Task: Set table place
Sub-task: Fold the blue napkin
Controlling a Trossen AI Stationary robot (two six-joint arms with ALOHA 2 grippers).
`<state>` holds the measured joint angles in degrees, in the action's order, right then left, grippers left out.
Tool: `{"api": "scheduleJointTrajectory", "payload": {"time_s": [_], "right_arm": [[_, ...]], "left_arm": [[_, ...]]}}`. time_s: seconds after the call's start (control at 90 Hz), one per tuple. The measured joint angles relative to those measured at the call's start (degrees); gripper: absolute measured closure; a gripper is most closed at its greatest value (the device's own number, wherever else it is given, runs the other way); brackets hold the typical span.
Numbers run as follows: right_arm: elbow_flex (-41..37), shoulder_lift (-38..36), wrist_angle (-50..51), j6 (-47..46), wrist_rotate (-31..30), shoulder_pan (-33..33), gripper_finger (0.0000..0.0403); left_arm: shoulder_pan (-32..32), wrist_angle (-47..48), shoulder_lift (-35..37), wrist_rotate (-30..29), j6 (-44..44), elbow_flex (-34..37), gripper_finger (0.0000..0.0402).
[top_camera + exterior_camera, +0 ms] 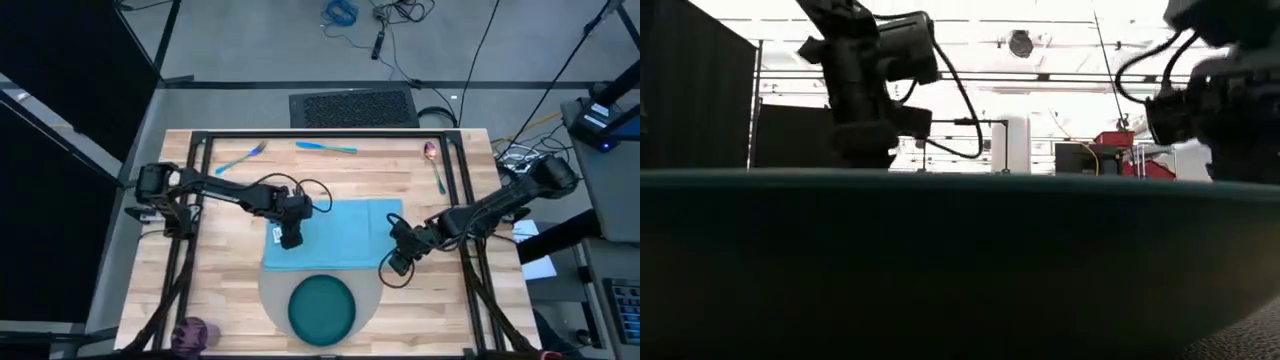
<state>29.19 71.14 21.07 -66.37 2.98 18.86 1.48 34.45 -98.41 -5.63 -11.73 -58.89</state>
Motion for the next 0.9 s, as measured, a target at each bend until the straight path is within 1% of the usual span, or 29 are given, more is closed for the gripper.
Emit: {"api": "scheduleJointTrajectory", "payload": {"time_s": [0.289,0.433,0.756,0.9], "right_arm": [[-0.64,0.08,0.12,1.29,0.52,-2.87,0.0248],[-0.64,0.08,0.44,1.52,2.01,-4.25,0.0248],[-0.64,0.06,2.27,6.43,1.95,-12.06,0.0248],[-0.64,0.06,3.04,9.15,2.59,-15.94,0.0248]], "left_arm": [[0.00,0.14,-3.63,0.46,-1.04,0.29,0.0285],[-0.03,-0.50,-4.71,0.71,-0.21,0.13,0.0285],[-0.92,-0.36,-4.72,0.97,0.08,-1.80,0.0286],[-0.92,1.36,-4.72,1.06,0.01,-1.88,0.0286]]}}
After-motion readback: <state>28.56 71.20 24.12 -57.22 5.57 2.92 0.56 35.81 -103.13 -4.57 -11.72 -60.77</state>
